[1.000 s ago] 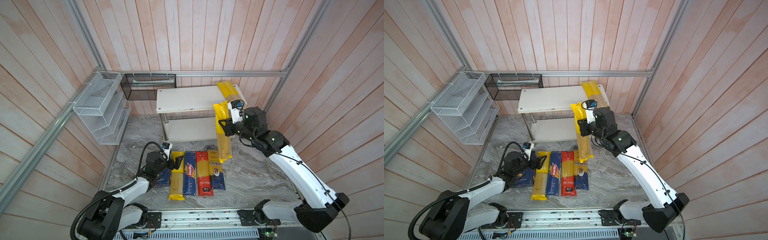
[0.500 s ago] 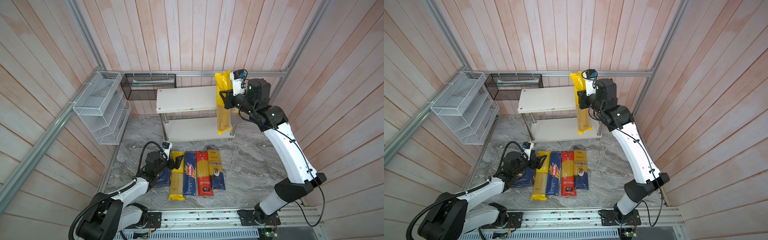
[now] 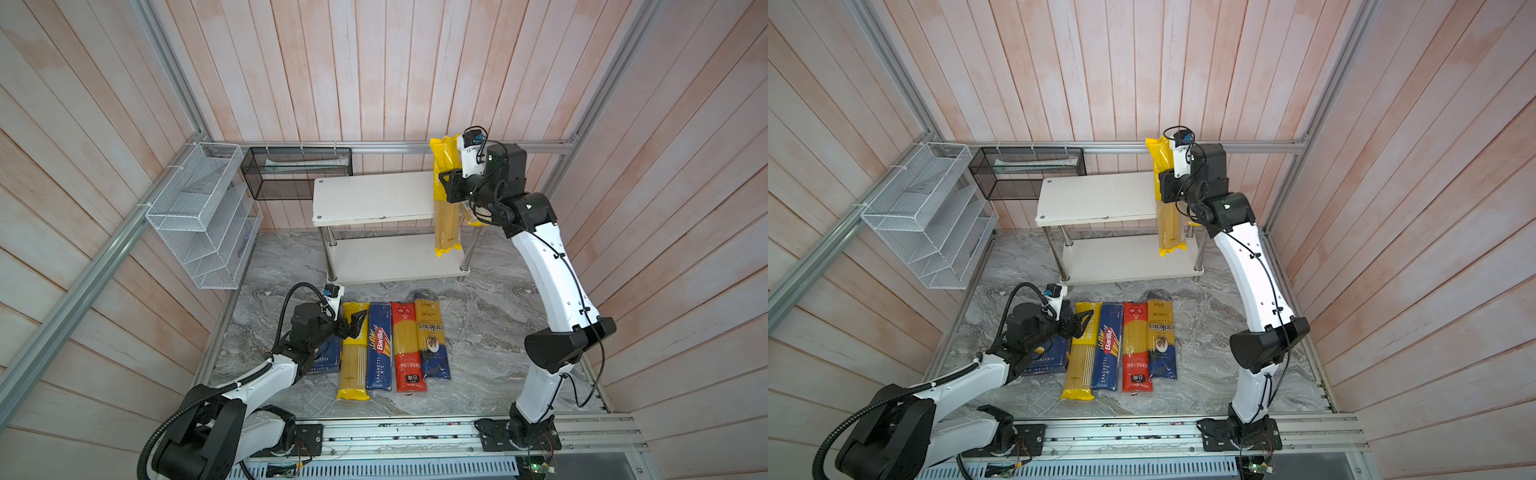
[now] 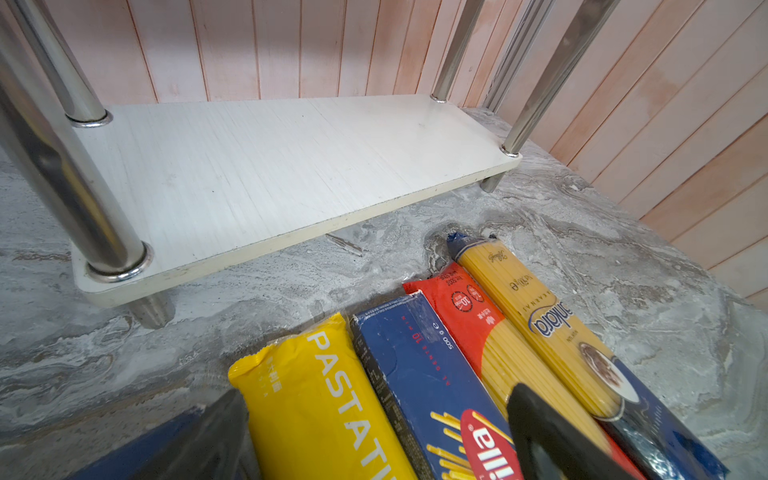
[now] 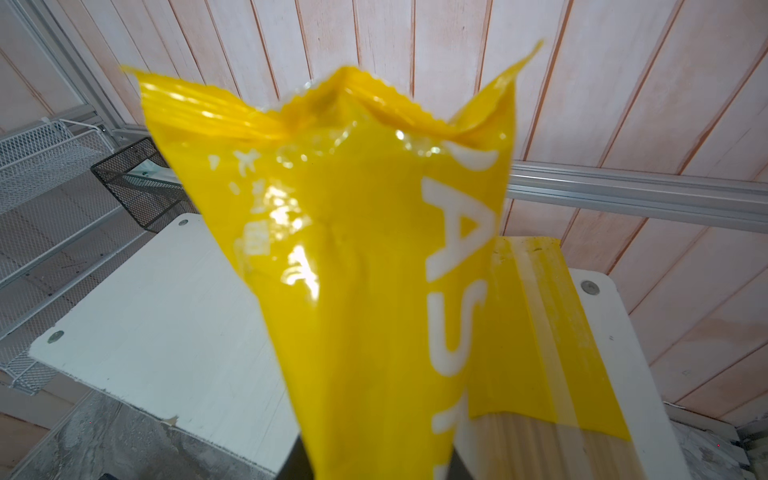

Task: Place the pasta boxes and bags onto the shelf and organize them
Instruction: 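Carry the hanging yellow bag up toward the shelf top with the right gripper, then lower the yellow bag onto the top shelf beside the first bag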

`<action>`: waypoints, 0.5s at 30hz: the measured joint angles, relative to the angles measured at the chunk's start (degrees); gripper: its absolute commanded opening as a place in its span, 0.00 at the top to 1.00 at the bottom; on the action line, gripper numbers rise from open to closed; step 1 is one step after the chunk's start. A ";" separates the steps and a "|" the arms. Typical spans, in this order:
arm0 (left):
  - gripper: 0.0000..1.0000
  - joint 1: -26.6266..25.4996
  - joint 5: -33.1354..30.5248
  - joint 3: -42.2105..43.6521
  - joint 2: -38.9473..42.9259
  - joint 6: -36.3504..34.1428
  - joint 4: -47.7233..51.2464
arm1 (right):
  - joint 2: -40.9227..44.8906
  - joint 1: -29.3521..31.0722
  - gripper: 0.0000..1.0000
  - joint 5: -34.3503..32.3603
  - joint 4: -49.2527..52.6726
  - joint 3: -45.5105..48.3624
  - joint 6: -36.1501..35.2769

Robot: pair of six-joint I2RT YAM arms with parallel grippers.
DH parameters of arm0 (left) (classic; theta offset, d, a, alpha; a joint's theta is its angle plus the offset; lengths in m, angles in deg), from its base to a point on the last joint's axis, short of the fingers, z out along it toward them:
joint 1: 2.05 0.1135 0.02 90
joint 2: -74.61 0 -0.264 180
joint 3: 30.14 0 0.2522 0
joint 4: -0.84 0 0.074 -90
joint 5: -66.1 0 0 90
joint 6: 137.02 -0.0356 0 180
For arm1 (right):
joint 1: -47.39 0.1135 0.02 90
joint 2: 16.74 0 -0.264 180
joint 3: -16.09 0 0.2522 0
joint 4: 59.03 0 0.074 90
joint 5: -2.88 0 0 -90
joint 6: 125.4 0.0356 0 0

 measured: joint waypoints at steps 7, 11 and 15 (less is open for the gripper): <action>0.00 0.00 0.00 0.00 0.00 0.00 0.00 | -1.86 -0.07 0.97 0.00 -1.09 -3.78 0.59; 0.00 0.00 0.00 0.00 0.00 0.02 0.00 | -3.43 -0.09 0.96 0.44 -2.62 -5.01 1.38; 0.00 0.00 0.00 0.00 0.02 0.02 0.00 | -6.78 -0.09 0.96 0.72 -3.32 -8.63 1.84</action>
